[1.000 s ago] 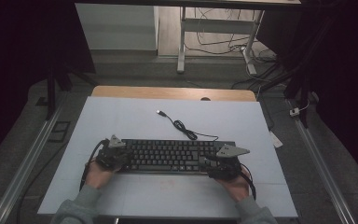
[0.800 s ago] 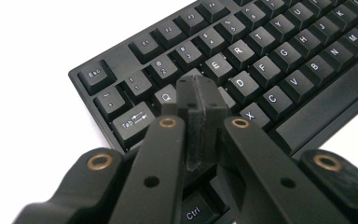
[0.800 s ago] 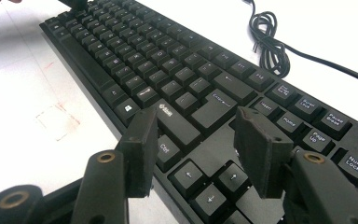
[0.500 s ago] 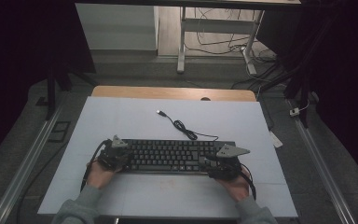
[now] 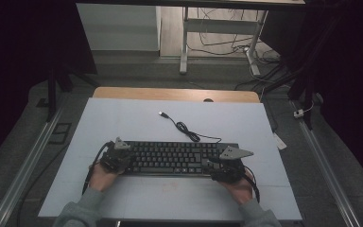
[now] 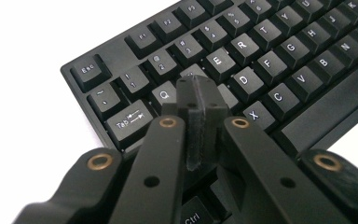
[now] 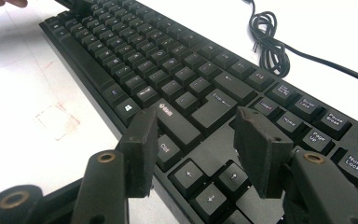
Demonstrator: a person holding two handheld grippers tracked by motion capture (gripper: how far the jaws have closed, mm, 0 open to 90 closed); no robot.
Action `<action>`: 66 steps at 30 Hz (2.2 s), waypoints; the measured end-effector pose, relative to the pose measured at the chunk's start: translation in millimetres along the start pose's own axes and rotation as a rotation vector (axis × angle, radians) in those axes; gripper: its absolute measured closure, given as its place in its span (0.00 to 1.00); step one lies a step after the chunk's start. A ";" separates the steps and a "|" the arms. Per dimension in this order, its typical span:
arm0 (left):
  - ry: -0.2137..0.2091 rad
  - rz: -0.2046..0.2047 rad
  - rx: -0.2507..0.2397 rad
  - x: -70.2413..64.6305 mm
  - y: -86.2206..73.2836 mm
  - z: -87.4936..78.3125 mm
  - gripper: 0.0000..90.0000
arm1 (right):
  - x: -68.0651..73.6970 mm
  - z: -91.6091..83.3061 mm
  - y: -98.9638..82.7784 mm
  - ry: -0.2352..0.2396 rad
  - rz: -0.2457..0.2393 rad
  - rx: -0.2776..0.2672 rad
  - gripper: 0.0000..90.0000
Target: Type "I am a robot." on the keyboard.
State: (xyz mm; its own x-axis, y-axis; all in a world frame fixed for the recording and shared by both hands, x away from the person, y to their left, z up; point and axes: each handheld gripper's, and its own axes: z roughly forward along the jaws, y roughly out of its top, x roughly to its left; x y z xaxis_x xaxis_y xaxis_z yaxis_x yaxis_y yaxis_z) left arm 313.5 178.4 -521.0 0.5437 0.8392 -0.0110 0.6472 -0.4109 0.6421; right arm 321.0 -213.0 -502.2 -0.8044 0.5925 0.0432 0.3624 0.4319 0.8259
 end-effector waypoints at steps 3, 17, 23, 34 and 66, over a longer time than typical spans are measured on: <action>0.004 0.000 0.001 -1.0 0.7 -0.7 0.99 | 0.3 -0.3 0.1 -0.010 -0.005 0.007 0.55; -0.081 -0.021 -0.161 -4.2 -3.5 -28.6 0.66 | 2.6 1.2 0.4 -0.002 -0.007 0.001 0.55; -0.111 -0.029 -0.144 -6.0 -5.4 -26.8 0.51 | 4.2 3.2 0.2 -0.003 -0.017 0.010 0.55; -0.117 -0.040 -0.145 -5.5 -6.2 -27.9 0.43 | 13.6 13.3 8.3 0.033 -0.022 -0.010 0.56; -0.109 -0.052 -0.135 -2.6 -6.1 -26.0 0.41 | 58.0 88.5 51.7 0.110 -0.119 0.112 0.99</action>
State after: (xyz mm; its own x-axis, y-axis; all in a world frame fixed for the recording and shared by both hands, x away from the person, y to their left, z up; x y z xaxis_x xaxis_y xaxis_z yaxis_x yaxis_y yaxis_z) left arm 294.3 187.9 -504.9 0.5705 0.8117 -0.1251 0.6026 -0.3102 0.7353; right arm 334.7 -96.2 -506.8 -0.8890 0.4576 0.0151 0.3068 0.5709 0.7615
